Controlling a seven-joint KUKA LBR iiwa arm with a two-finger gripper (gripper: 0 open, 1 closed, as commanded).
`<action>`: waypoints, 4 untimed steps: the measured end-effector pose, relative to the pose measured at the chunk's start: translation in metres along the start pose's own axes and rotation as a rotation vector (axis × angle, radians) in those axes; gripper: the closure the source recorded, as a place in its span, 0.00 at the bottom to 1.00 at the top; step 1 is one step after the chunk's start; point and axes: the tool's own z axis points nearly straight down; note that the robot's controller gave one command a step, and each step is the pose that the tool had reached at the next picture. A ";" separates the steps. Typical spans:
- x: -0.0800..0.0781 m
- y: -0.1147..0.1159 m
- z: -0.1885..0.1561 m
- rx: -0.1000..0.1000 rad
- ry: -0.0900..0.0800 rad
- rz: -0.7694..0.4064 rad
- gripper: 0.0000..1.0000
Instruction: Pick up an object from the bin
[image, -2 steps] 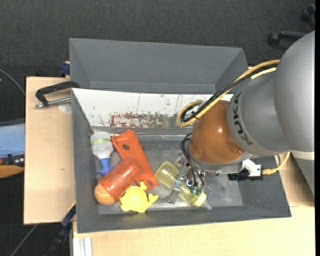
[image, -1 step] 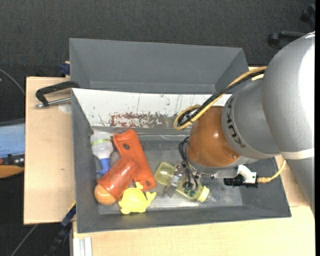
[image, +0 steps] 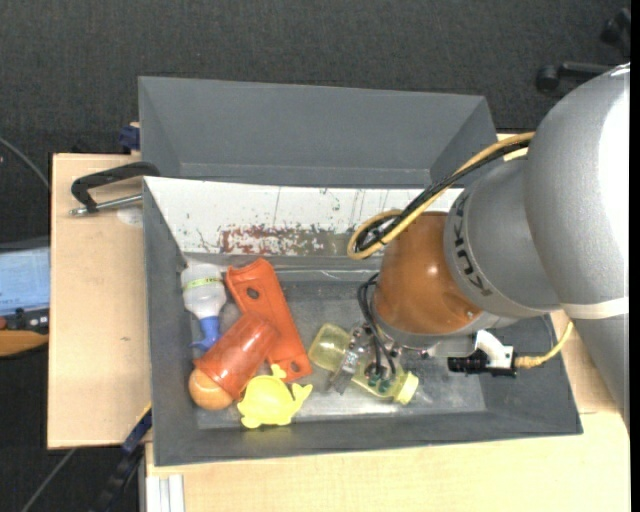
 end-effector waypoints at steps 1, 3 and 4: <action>0.003 -0.002 -0.007 0.006 0.010 0.003 1.00; 0.002 -0.001 -0.049 0.005 0.007 0.000 1.00; 0.001 0.000 -0.067 0.003 0.004 0.000 1.00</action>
Offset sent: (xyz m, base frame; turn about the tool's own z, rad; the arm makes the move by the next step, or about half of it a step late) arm 0.0001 0.0001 0.0199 0.0000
